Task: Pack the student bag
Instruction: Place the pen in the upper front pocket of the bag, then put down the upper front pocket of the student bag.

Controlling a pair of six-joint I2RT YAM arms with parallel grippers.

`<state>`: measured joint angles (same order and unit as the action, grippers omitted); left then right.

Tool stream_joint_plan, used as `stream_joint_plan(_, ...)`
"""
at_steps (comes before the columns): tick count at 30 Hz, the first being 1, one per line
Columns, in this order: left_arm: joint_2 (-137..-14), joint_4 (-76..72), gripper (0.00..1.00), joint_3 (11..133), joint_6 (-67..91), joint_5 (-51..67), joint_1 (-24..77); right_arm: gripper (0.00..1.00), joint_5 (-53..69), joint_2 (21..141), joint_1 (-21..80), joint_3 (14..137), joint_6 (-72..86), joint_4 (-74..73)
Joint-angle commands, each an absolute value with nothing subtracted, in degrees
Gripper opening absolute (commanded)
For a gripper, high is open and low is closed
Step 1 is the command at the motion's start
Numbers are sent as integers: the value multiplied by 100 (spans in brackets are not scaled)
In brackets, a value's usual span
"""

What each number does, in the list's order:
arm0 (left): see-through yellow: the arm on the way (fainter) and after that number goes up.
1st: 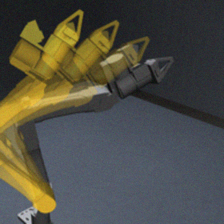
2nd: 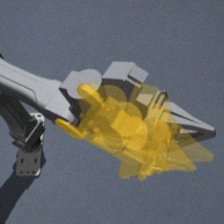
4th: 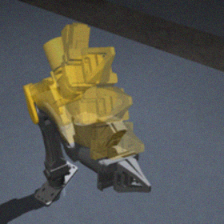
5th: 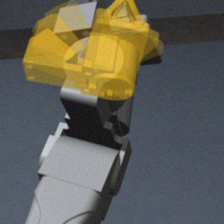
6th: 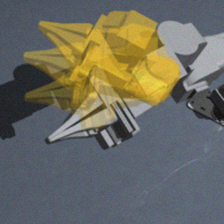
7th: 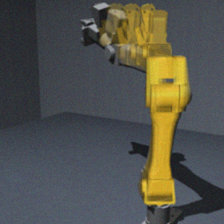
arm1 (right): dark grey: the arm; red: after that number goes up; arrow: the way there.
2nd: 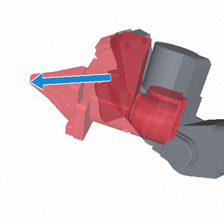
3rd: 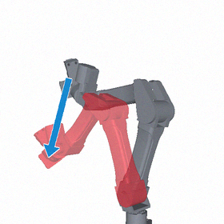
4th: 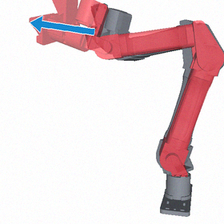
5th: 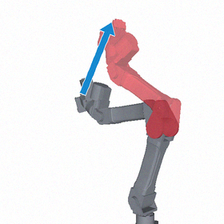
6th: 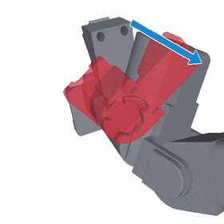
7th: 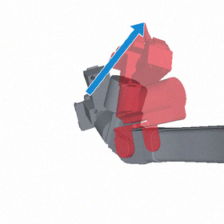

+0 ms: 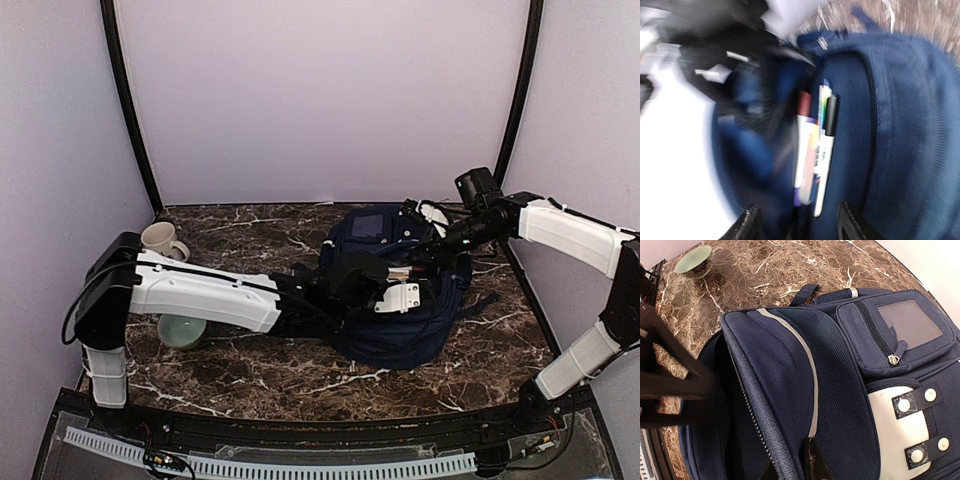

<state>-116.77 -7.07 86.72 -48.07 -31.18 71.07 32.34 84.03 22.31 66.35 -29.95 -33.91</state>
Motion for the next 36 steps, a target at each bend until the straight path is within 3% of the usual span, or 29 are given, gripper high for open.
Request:
stream_joint_plan(1,-10262,-1086,54,7949,-4075,-3092,7438,0,3568,8507,2297,6644,-3034,-3088)
stream_joint_plan(7,-9341,-770,61,6927,-2646,-3202,7366,2,3221,8537,2338,6707,-3202,-3230)
stream_joint_plan(10,-9007,-712,61,6466,-1719,-2856,7169,13,2944,8431,2342,6745,-3424,-3429)
stream_joint_plan(14,-8414,-1518,61,5561,-735,-1911,6748,38,3551,8171,2338,6937,-4051,-4245)
stream_joint_plan(22,-8161,-2243,67,4685,1057,-1160,5715,56,4041,8102,2293,7622,-5029,-6320)
stream_joint_plan(36,-9151,-2521,63,4796,2994,199,4551,56,1559,8467,773,6985,-2738,-4588)
